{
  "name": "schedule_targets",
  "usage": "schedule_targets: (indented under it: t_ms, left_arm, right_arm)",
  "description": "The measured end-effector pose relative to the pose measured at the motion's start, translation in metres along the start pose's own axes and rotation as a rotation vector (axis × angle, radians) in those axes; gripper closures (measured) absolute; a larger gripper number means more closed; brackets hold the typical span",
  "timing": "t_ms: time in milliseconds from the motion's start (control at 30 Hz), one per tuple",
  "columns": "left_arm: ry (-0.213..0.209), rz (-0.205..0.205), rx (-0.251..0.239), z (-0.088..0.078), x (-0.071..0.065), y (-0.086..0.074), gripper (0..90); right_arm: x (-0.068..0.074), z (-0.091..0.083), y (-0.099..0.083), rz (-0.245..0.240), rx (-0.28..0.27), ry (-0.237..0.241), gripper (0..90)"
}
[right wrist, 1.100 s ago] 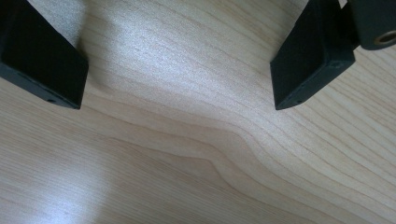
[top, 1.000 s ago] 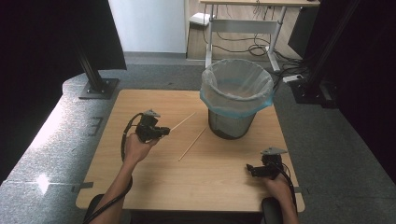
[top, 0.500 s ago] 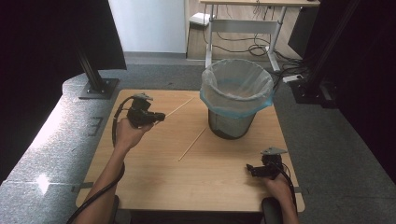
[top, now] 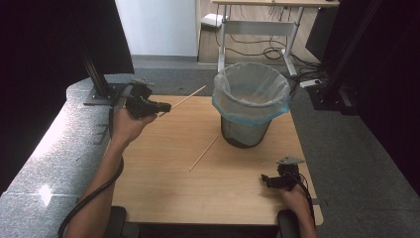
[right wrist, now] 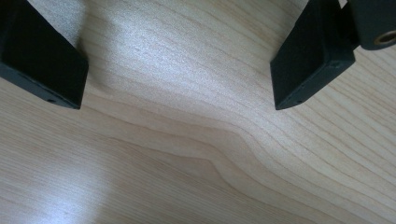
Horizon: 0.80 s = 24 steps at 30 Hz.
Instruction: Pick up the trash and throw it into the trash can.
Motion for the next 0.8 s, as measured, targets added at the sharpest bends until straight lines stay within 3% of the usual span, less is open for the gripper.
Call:
schedule_targets:
  t_ms: [167,333,533,800]
  left_arm:
    - [-0.012,0.02,0.0,-0.008,-0.007,0.021,86.6]
    - [-0.03,0.046,0.006,-0.003,-0.017,0.044,86.6]
    - [-0.052,0.077,0.039,0.022,-0.027,0.07,86.5]
    - [-0.089,0.111,0.092,0.071,-0.043,0.097,86.5]
  right_arm:
    - [0.0,0.0,0.0,-0.001,0.0,0.0,3.5]
    - [0.0,0.0,0.0,-0.001,0.0,0.001,3.5]
    - [0.0,0.0,0.0,-0.002,0.001,0.002,3.2]
    - [0.001,0.0,0.0,-0.002,0.004,0.004,2.5]
Point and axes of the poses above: each handheld gripper's, and its own axes: z roughly forward along the jaws, y roughly out of its top, x roughly to its left, the point moved 4 cm from there along z, roughly forward along the jaws, and after that the axes turned 9 degrees about -y, right-handed, at the moved point
